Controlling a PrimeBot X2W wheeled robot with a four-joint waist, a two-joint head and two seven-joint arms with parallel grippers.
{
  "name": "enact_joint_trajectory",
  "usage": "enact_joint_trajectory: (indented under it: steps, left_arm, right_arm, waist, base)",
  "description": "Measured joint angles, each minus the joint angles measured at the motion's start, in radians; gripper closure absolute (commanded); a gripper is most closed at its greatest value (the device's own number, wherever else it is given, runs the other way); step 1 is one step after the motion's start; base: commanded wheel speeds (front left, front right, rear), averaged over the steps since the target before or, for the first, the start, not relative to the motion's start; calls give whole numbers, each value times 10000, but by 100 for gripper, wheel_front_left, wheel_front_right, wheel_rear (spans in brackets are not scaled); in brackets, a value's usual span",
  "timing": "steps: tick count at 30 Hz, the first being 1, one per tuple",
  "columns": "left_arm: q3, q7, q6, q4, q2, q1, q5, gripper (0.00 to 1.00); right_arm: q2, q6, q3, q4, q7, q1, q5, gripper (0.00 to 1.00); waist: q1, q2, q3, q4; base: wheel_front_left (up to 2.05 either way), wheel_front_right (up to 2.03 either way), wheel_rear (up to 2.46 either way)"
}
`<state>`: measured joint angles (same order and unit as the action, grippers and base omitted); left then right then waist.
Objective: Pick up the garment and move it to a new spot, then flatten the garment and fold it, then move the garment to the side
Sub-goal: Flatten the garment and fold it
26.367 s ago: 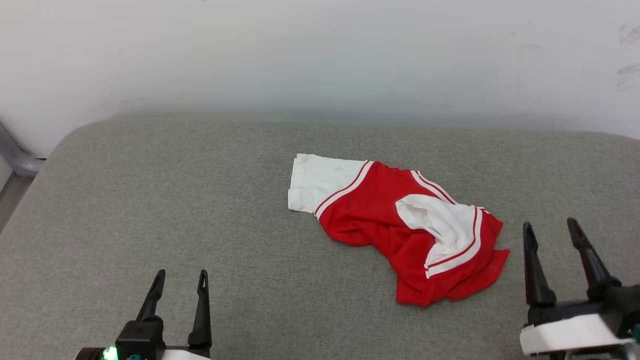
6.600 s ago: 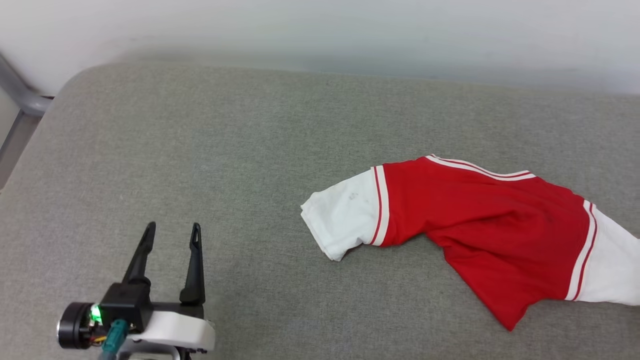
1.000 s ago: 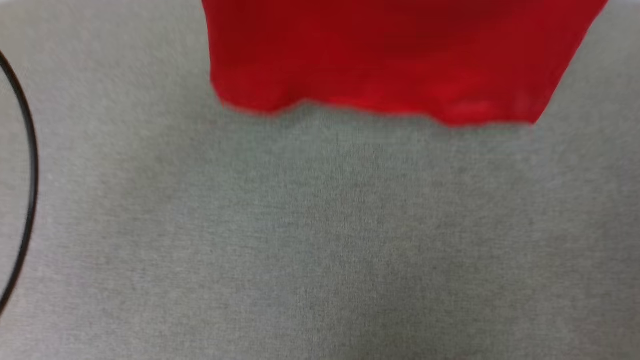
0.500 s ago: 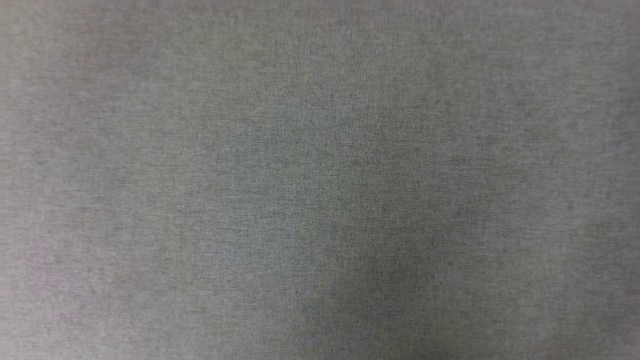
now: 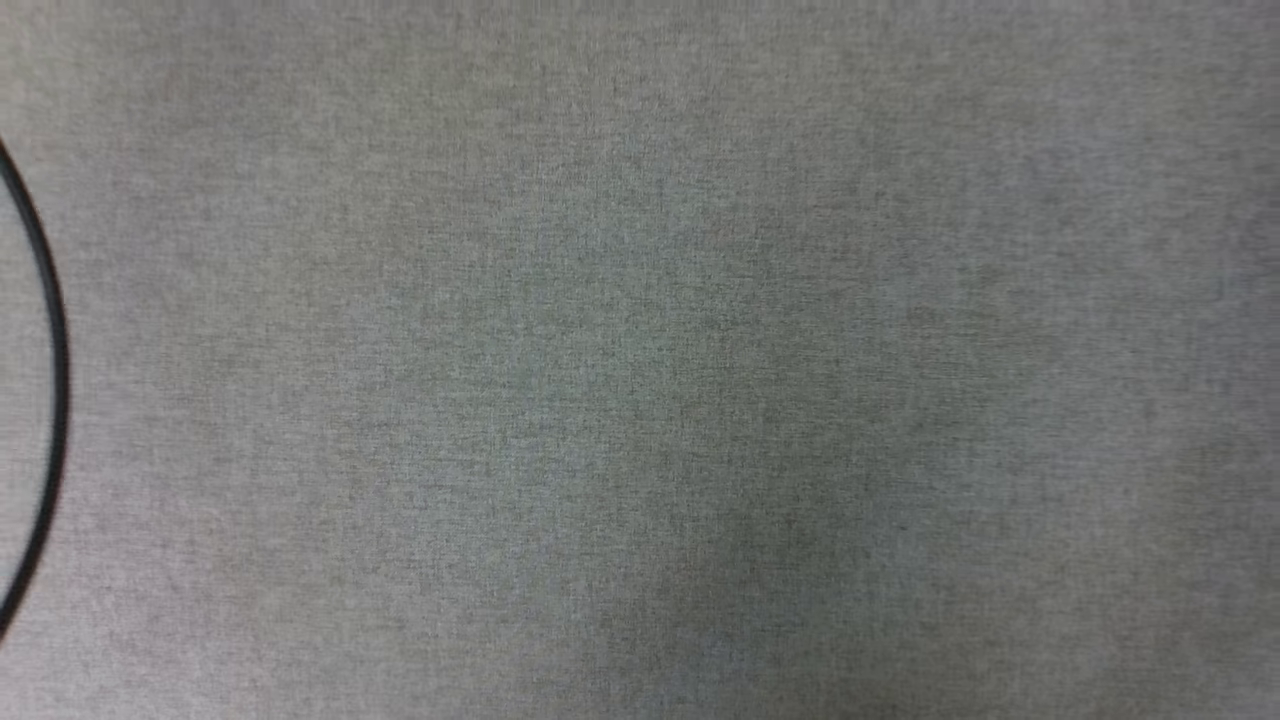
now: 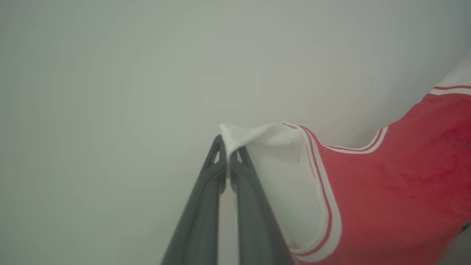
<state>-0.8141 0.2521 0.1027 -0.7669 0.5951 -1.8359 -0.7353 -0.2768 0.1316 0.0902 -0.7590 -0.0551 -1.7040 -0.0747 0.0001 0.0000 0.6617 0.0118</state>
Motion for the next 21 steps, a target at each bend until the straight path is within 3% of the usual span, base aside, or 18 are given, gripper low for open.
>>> enact_joint_trajectory:
  steps: [9,21]
  left_arm:
    - [798,81,-259,1223,424,3229,-165,100]
    - [1894,82,-1469,4059,844,9730,-276,100]
  right_arm:
    - [-230,0,1578,127,-637,2771,-1271,100]
    - [-1325,-2,2972,1758,-619,7980,-3133,100]
  waist:
    - [-1,0,-865,-86]
    - [-2,0,-2775,0]
  base:
    - [0,0,0]
    - [0,0,0]
